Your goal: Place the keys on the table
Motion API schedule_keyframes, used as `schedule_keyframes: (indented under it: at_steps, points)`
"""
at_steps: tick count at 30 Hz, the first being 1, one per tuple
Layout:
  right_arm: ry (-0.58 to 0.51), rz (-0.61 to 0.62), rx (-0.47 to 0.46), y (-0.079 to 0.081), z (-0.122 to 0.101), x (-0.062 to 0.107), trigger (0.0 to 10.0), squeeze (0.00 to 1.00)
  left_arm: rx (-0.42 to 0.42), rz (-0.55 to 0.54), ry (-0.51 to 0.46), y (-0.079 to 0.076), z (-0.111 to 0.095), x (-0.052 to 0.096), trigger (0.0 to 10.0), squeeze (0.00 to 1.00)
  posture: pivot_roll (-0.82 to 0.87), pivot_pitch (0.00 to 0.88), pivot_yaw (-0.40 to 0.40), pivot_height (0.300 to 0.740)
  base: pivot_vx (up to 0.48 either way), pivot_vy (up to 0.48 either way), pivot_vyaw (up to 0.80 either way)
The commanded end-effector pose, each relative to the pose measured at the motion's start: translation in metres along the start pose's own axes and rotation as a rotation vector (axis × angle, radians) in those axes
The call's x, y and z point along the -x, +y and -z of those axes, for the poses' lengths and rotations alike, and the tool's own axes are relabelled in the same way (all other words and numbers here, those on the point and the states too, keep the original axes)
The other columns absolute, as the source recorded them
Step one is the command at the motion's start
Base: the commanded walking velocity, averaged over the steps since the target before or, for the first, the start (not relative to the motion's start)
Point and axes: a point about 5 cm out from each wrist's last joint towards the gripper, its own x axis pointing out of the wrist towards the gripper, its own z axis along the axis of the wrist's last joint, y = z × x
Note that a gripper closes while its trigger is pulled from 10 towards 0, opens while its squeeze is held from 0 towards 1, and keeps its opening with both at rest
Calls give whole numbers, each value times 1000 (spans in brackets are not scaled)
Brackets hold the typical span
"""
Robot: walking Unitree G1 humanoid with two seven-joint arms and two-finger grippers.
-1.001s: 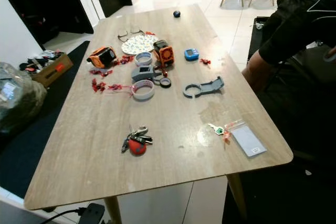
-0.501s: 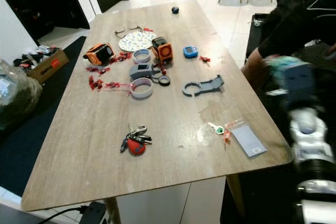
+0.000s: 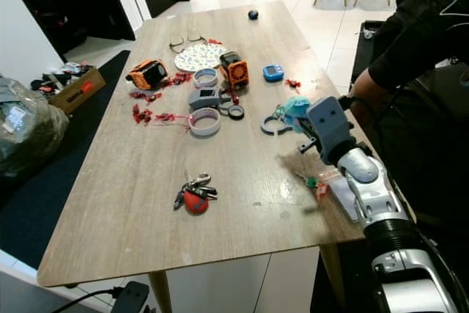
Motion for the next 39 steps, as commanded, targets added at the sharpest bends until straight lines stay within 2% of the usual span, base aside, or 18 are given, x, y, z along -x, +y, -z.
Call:
schedule_keyframes:
  at_steps: [1, 9, 16, 19, 22, 23, 24, 26, 27, 28, 29, 31, 33, 34, 35, 36, 38, 39]
  points:
    - [2, -37, 1, 6, -2, 0, 10000, 1000, -13, -7, 14, 4, 4, 1, 10000, 0, -116, 44, 116, 740, 0, 0, 0]
    - [43, -60, -23, 4, 0, 3, 10000, 1000, -16, -3, 17, 4, 4, 1, 10000, 0, -121, 49, 117, 740, 0, 0, 0]
    - [55, -229, 11, 19, -4, 10, 10000, 1000, -18, -1, 19, 4, 4, 1, 10000, 0, -123, 54, 118, 740, 0, 0, 0]
    - [24, -271, -8, 22, -10, 15, 10000, 1000, -21, -1, 20, 4, 5, 1, 10000, 0, -124, 58, 119, 740, 0, 0, 0]
    - [-89, -285, -115, 18, -26, 20, 10000, 988, -25, 0, 20, 4, 5, 1, 10000, 0, -124, 58, 119, 740, 0, 0, 0]
    - [-89, -285, -115, 18, -26, 20, 10000, 988, -25, 0, 20, 4, 5, 1, 10000, 0, -124, 58, 119, 740, 0, 0, 0]
    - [-148, -249, -195, 8, -32, 25, 10000, 0, -21, -3, 19, 4, 5, 1, 10000, 0, -128, 63, 119, 740, 0, 0, 0]
    - [-193, -149, -300, -16, -30, 37, 10000, 0, -14, -9, 16, 4, 5, 1, 10000, 0, -128, 64, 117, 740, 0, 0, 0]
    - [-167, -43, -339, -34, -19, 44, 10000, 0, -11, -12, 15, 4, 5, 1, 10000, 0, -128, 64, 117, 740, 0, 0, 0]
    - [-142, 23, -360, -45, -11, 50, 10000, 0, -10, -13, 15, 4, 5, 1, 10000, 0, -128, 64, 117, 740, 0, 0, 0]
    - [-88, 129, -369, -60, 2, 59, 10000, 0, -10, -14, 15, 4, 5, 1, 10000, 0, -133, 69, 117, 740, 0, 0, 0]
    - [-34, 227, -373, -74, 14, 69, 10000, 0, -11, -16, 16, 4, 6, 1, 10000, 0, -133, 69, 117, 740, 0, 0, 0]
    - [92, 455, -380, -101, 41, 97, 10000, 0, -2, -24, 14, 5, 6, 1, 10000, 0, -140, 73, 120, 740, 0, 0, 0]
    - [145, 543, -380, -110, 51, 109, 10000, 0, 2, -28, 12, 5, 6, 1, 10000, 0, -140, 73, 120, 740, 0, 0, 0]
    - [145, 543, -380, -110, 51, 109, 10000, 0, 2, -28, 12, 5, 6, 1, 10000, 0, -140, 73, 120, 740, 0, 0, 0]
    - [196, 650, -381, -121, 63, 127, 10000, 0, 10, -35, 9, 5, 6, 1, 10000, 0, -140, 73, 120, 740, 0, 0, 0]
    - [283, 801, -364, -132, 81, 155, 10000, 0, 22, -43, 5, 6, 6, 1, 10000, 0, -140, 73, 120, 740, 0, 0, 0]
    - [283, 801, -364, -132, 81, 155, 10000, 0, 22, -43, 5, 6, 6, 1, 10000, 0, -140, 73, 120, 740, 0, 0, 0]
